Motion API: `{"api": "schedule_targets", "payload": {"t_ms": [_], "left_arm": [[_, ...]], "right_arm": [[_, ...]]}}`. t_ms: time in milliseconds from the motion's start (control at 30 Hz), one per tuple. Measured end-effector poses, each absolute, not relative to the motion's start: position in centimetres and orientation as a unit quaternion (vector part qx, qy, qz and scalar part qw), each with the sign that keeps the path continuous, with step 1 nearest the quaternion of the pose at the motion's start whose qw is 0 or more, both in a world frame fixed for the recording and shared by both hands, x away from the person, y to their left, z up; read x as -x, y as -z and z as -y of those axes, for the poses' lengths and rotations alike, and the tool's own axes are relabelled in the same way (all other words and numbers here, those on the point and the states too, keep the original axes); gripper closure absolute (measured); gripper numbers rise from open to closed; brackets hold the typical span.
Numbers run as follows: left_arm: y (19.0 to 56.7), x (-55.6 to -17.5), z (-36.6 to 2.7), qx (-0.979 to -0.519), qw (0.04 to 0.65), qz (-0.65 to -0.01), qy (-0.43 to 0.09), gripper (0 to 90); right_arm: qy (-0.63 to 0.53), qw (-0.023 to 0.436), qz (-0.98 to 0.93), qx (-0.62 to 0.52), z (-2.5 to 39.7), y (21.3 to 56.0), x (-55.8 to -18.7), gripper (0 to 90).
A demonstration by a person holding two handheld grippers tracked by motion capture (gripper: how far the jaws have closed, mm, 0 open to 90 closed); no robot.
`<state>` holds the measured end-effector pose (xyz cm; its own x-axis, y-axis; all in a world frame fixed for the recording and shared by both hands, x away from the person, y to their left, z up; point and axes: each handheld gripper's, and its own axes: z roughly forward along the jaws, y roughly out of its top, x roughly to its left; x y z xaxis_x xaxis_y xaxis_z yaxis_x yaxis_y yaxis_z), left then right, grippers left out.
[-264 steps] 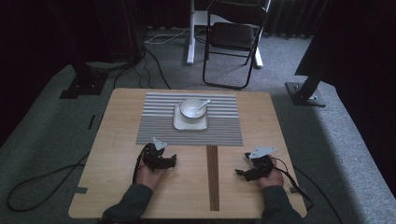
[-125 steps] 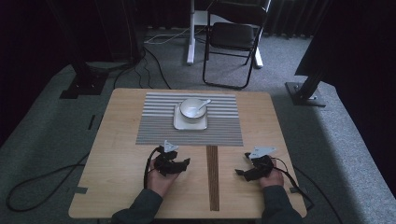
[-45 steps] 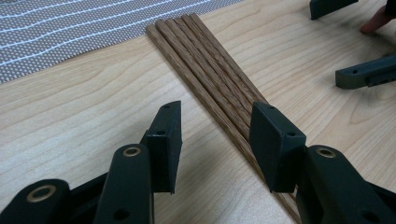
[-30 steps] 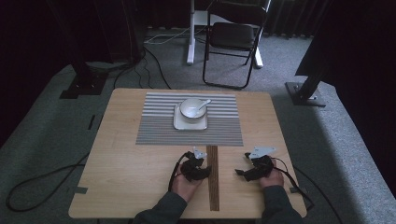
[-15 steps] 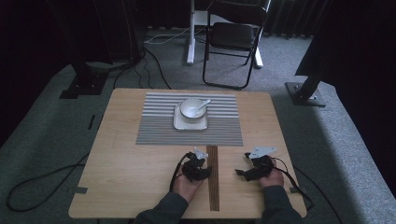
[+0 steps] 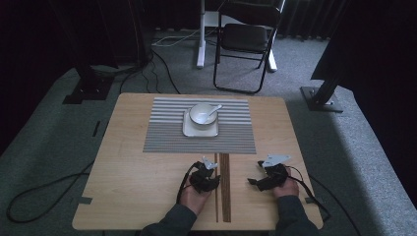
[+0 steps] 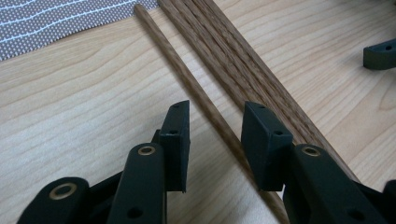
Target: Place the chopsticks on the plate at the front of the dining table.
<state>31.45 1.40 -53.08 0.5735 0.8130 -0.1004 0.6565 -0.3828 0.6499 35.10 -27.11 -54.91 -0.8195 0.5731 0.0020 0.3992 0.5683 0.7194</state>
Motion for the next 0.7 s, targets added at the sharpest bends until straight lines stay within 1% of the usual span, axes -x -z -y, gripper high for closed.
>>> {"api": "schedule_targets", "payload": {"t_ms": [167,333,500,700], "left_arm": [[53.1,-31.3,-1.5,-0.828,0.323,-0.443,-0.12,65.6],[53.1,-30.7,-1.7,-0.829,0.319,-0.441,-0.126,66.2],[53.1,-30.7,-2.0,-0.826,0.318,-0.447,-0.127,72.4],[53.1,-30.8,-2.5,-0.82,0.321,-0.457,-0.126,75.7]], "right_arm": [[-0.373,0.117,-0.878,-0.277,27.1,54.9,-35.1,11.6],[-0.373,0.117,-0.878,-0.277,27.1,54.9,-35.1,11.6],[-0.373,0.116,-0.878,-0.277,27.1,54.9,-35.1,11.6],[-0.373,0.116,-0.878,-0.277,27.1,54.9,-35.1,11.6]]}}
